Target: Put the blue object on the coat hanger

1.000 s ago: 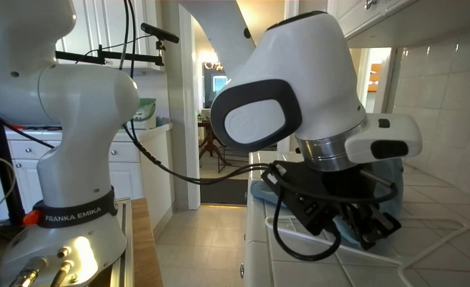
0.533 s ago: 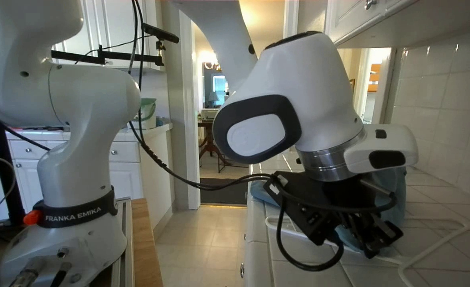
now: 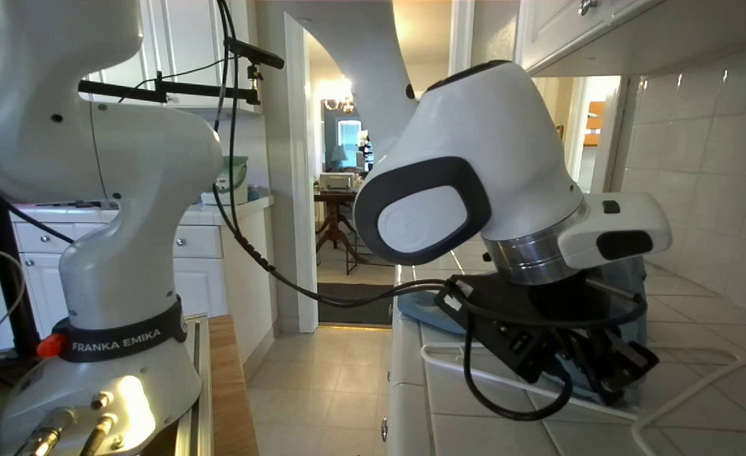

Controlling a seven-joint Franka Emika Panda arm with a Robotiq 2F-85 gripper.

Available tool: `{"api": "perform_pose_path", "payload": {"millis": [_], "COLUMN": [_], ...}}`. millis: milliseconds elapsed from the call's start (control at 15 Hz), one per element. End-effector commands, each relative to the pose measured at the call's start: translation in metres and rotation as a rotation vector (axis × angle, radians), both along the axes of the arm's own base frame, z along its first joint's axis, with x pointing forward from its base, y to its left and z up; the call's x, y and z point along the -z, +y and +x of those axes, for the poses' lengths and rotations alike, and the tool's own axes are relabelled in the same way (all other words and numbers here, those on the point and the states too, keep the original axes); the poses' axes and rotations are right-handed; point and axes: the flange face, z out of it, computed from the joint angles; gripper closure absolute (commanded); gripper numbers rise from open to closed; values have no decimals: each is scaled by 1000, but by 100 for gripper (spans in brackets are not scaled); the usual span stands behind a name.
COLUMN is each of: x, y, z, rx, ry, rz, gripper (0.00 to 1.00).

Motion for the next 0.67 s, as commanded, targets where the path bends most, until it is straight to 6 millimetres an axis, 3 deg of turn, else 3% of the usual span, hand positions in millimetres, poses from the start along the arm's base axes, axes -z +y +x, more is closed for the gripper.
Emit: {"api": "perform_pose_path", "payload": {"millis": [0,67,200,333,600], "x": [8,8,1,-15,-26], "y": [-2,2,13,38,86], "z": [8,11,21,27,47], "rx": [3,-4,-25,-65,-169], "ry": [-8,-9,-24,-38,-86], "rz": [-9,-13,-22,-40,-4], "gripper": [95,72,67,54,26]}}
